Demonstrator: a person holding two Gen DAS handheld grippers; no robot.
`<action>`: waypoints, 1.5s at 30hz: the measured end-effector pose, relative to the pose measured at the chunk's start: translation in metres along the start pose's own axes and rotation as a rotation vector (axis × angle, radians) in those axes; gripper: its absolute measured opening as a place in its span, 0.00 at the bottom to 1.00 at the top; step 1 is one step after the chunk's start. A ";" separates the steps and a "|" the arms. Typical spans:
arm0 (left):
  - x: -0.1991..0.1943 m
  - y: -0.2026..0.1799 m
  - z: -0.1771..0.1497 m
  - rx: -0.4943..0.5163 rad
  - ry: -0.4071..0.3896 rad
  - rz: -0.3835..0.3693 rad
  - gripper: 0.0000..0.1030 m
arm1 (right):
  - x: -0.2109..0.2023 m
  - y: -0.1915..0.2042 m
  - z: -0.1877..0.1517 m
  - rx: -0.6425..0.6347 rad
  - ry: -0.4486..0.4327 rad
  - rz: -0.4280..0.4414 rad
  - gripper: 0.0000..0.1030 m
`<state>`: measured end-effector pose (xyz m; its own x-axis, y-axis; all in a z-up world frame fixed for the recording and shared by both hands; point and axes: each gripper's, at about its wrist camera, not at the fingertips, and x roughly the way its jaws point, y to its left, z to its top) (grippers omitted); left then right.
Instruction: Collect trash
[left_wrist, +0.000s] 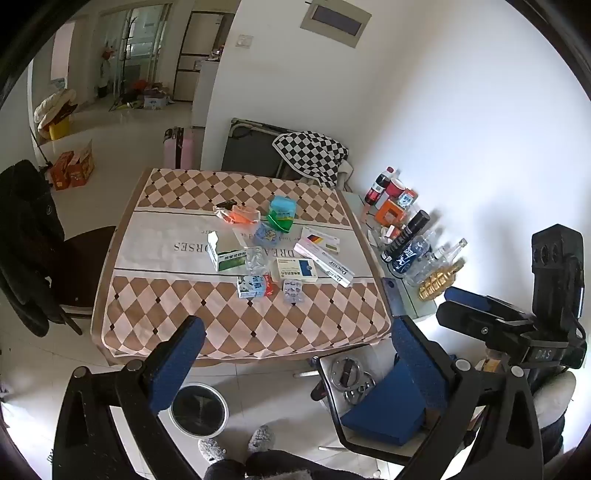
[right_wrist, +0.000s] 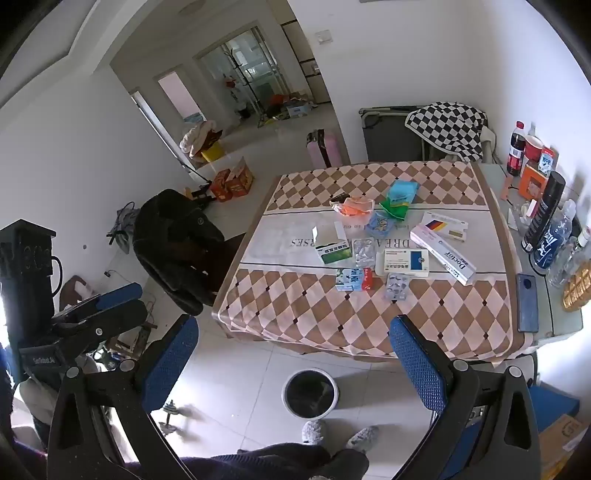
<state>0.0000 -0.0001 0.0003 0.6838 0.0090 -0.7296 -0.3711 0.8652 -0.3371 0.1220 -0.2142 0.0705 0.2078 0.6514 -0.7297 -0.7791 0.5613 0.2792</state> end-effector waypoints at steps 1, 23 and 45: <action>0.000 0.000 0.000 0.002 -0.002 0.002 1.00 | 0.001 0.001 0.000 -0.012 0.018 -0.023 1.00; -0.011 -0.005 -0.004 0.003 -0.019 -0.011 1.00 | 0.003 0.004 0.000 -0.003 0.002 0.011 1.00; -0.015 0.000 -0.012 -0.001 -0.024 -0.008 1.00 | -0.001 0.008 -0.009 -0.010 0.005 0.023 1.00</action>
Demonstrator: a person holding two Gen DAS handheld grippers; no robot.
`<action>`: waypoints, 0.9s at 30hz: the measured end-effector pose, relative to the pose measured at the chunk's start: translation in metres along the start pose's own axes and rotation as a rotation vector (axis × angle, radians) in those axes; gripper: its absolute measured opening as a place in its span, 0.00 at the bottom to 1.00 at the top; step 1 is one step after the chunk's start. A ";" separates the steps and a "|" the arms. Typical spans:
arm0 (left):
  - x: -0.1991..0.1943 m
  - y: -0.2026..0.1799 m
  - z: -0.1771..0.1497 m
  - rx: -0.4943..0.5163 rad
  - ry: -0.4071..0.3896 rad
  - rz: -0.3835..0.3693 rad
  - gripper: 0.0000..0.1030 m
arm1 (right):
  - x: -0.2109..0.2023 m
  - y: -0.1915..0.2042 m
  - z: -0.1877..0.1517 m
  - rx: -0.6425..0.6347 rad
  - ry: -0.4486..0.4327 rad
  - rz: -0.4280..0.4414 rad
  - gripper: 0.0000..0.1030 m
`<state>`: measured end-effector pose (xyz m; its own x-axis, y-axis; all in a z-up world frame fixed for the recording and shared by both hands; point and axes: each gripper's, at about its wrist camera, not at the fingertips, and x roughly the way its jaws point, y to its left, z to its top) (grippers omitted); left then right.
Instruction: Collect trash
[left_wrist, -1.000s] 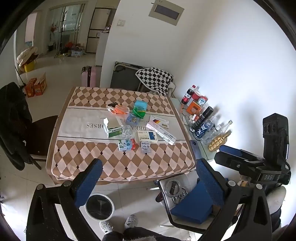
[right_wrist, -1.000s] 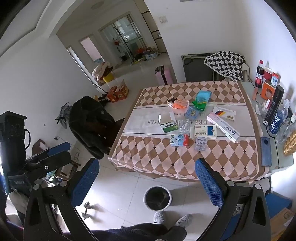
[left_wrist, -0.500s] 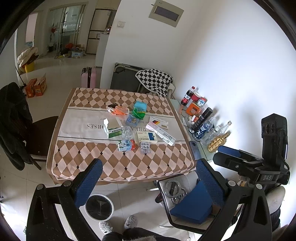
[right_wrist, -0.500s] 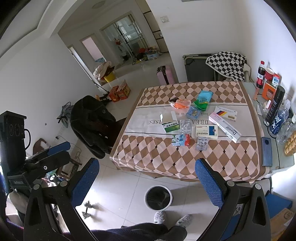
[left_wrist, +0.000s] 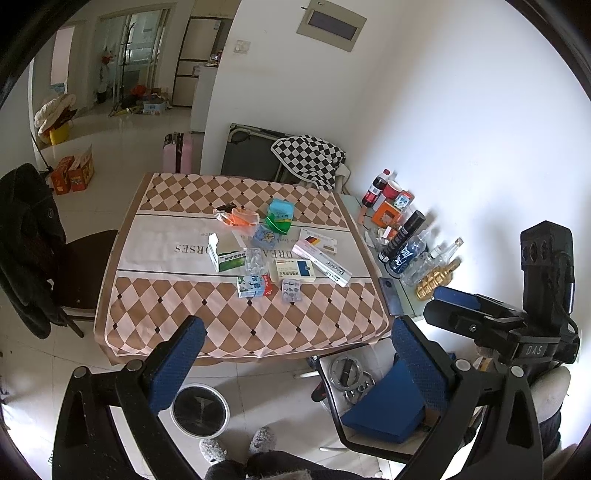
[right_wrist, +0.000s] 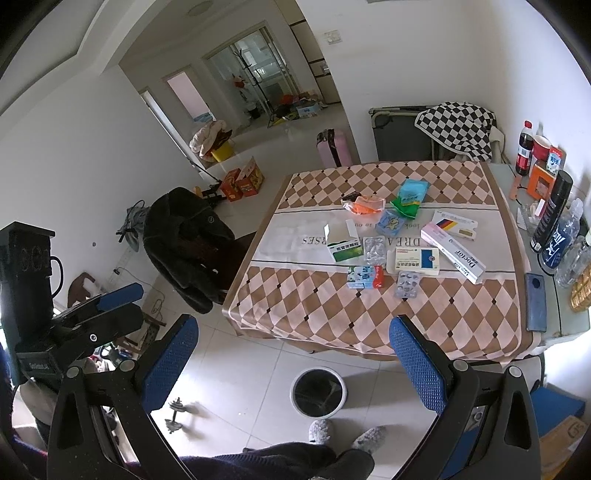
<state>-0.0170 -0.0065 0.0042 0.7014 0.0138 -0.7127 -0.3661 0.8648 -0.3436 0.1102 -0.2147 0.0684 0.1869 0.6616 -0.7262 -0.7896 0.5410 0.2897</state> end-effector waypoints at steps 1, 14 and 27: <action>0.000 0.001 -0.001 -0.002 0.001 0.001 1.00 | 0.001 0.001 0.000 0.000 0.002 0.002 1.00; -0.002 0.006 -0.003 -0.005 0.007 0.001 1.00 | 0.006 0.008 -0.006 0.001 0.010 0.006 1.00; -0.002 0.004 -0.005 -0.005 0.011 -0.001 1.00 | 0.004 0.006 -0.004 0.000 0.012 0.006 1.00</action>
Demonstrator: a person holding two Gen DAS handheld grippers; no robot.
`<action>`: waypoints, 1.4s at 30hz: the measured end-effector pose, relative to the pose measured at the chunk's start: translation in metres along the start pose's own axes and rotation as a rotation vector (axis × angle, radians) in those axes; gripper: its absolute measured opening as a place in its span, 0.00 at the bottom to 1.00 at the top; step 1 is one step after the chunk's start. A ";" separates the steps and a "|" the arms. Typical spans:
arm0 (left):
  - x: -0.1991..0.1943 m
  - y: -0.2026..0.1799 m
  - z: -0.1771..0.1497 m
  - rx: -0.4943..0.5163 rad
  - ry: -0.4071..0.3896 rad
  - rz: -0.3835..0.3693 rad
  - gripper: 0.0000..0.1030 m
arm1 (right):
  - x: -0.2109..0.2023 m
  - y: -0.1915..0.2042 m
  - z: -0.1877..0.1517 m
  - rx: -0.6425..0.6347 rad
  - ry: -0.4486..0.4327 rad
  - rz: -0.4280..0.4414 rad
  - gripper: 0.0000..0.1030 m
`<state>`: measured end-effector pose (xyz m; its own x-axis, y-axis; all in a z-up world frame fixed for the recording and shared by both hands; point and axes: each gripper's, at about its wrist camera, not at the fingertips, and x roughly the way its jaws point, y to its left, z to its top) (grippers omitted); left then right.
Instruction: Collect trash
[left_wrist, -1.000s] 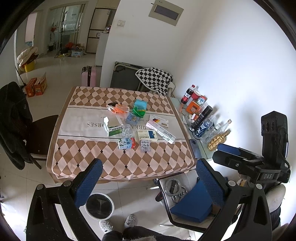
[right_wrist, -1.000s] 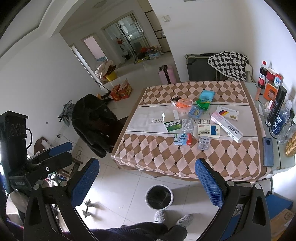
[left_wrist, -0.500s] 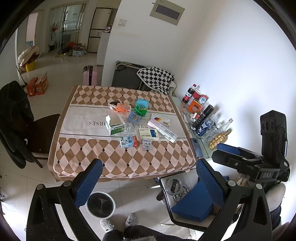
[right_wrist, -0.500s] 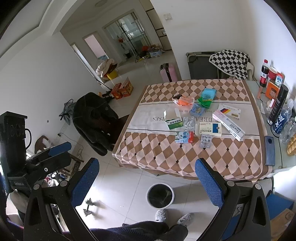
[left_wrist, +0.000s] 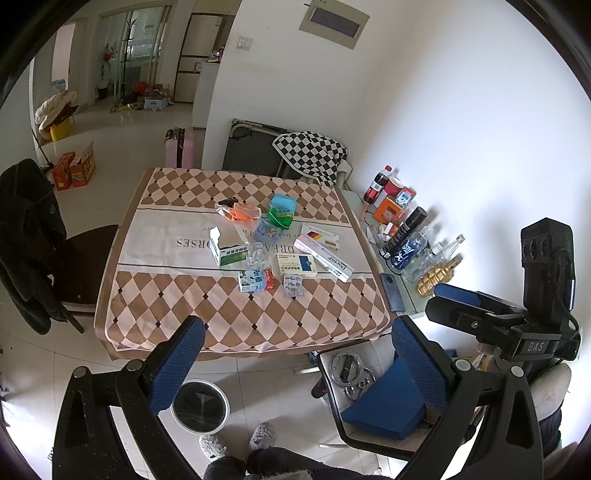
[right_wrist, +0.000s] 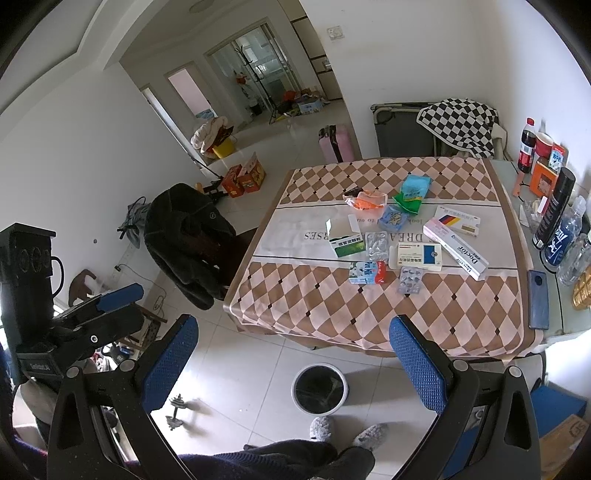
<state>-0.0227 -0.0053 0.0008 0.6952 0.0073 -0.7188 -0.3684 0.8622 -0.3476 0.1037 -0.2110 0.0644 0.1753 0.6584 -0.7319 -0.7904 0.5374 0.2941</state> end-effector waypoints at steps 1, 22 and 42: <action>0.000 0.000 -0.001 0.001 0.001 0.001 1.00 | -0.001 -0.001 0.001 0.000 0.000 0.000 1.00; 0.002 -0.005 -0.002 0.005 0.005 -0.005 1.00 | 0.006 -0.001 0.005 0.007 0.007 0.000 1.00; 0.215 0.072 0.065 -0.119 0.152 0.353 1.00 | 0.150 -0.154 0.021 0.373 0.077 -0.447 1.00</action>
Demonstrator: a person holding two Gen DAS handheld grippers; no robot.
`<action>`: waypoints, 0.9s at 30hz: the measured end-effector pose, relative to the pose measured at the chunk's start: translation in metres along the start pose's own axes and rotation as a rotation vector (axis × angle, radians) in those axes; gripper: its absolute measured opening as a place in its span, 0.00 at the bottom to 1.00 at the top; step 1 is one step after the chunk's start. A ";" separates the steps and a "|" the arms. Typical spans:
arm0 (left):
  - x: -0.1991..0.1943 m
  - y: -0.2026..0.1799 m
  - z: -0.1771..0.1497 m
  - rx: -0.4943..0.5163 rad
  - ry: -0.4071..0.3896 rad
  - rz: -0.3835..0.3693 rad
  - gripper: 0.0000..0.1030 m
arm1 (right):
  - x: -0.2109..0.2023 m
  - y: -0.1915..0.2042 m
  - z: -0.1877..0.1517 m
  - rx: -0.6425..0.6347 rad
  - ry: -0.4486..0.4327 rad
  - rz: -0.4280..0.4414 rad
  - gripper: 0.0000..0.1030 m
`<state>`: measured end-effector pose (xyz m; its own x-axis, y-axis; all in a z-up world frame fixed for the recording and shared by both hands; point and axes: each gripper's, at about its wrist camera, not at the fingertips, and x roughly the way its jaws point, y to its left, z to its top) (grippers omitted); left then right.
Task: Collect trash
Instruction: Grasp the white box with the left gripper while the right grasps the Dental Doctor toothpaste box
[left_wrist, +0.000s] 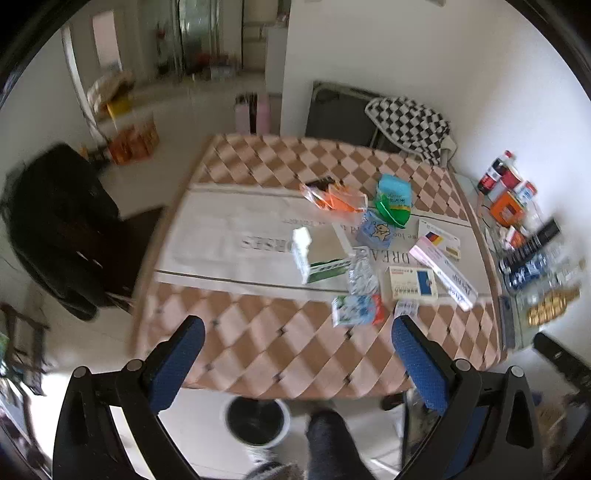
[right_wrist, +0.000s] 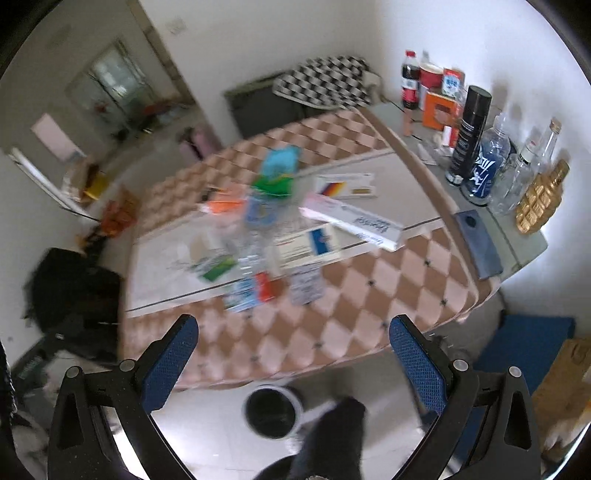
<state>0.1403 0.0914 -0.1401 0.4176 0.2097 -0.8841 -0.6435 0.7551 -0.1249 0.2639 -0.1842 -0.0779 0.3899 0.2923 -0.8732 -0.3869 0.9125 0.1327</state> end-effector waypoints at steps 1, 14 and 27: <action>0.019 -0.003 0.009 -0.018 0.030 -0.003 1.00 | 0.019 0.000 0.020 0.001 0.027 -0.016 1.00; 0.233 -0.034 0.083 -0.152 0.361 0.161 0.99 | 0.312 -0.021 0.158 -0.319 0.478 -0.247 1.00; 0.293 -0.029 0.083 -0.151 0.469 0.211 0.85 | 0.367 -0.059 0.179 0.042 0.602 -0.030 0.79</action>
<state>0.3346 0.1827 -0.3577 -0.0403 0.0214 -0.9990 -0.7820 0.6216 0.0449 0.5796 -0.0797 -0.3218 -0.1465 0.0642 -0.9871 -0.3453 0.9318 0.1118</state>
